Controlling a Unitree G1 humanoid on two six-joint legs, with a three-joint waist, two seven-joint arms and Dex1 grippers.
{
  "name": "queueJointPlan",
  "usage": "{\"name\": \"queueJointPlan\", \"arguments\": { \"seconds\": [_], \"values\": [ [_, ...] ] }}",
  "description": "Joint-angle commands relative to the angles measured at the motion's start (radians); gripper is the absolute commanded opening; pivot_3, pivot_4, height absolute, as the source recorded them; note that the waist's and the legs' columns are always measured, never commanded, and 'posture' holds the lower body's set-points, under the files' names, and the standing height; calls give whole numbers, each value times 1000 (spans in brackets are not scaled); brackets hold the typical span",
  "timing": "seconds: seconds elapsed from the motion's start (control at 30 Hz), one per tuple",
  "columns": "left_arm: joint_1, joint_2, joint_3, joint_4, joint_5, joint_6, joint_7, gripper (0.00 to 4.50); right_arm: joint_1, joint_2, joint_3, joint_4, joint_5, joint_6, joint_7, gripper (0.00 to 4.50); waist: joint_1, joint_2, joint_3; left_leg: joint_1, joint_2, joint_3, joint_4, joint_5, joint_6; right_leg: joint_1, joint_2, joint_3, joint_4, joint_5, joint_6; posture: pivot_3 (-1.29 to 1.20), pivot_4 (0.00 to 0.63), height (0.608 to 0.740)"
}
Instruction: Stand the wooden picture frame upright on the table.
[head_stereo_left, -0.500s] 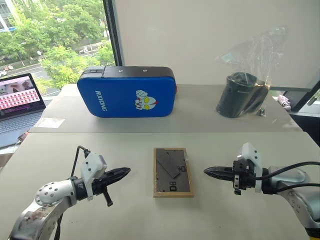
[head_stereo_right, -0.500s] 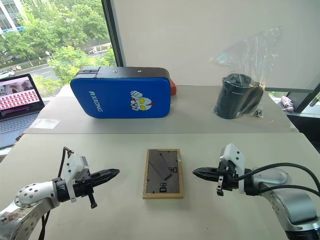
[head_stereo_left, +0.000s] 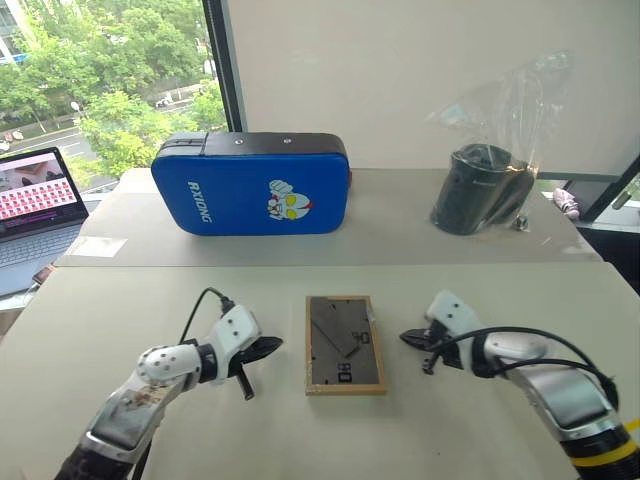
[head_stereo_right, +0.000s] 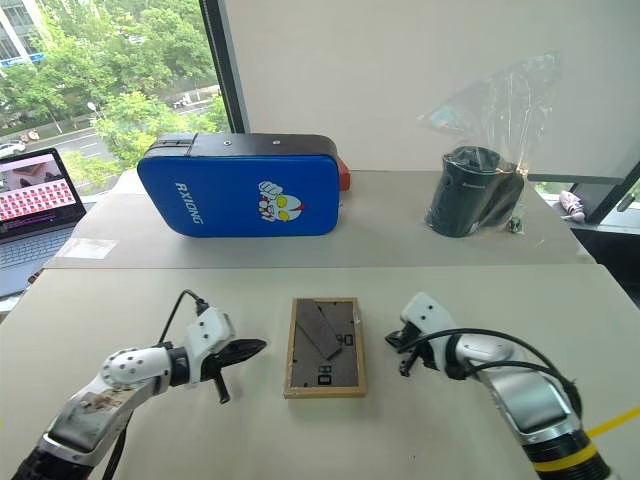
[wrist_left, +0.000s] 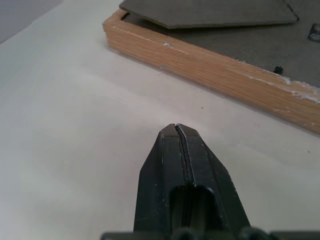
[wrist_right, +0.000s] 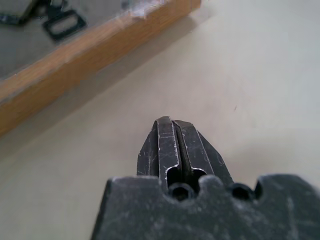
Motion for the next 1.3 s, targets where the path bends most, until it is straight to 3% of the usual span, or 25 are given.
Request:
{"name": "queueJointPlan", "arguments": {
  "seconds": [0.03,0.37,0.67,0.97,1.3],
  "values": [
    [-39,-6,-40,11,38,-9,-20,21,-20,35,61,-94,-16,74,-33,0,2,0,0,0,0,0,0,0,0,0,0,0,0,0,0,0,150,740],
    [-7,56,7,4,54,-3,-63,21,-132,168,196,-156,-33,225,-102,0,-8,0,0,1,0,0,0,0,0,0,0,0,1,0,0,0,150,740],
    [40,114,58,73,94,-53,-67,21,-164,192,236,-125,-42,224,-102,0,-5,0,0,1,0,0,0,0,0,-1,0,0,2,0,-1,0,150,740],
    [-140,70,-52,301,189,-142,-96,21,-140,163,239,-175,-20,262,-91,0,4,0,-1,4,0,0,0,1,1,2,0,0,5,0,-1,0,150,740],
    [-148,19,-58,308,205,-150,-95,21,-136,178,232,-181,-26,296,-118,0,6,2,-2,5,0,0,0,1,0,3,0,0,5,0,0,0,150,740]
  ]
}}
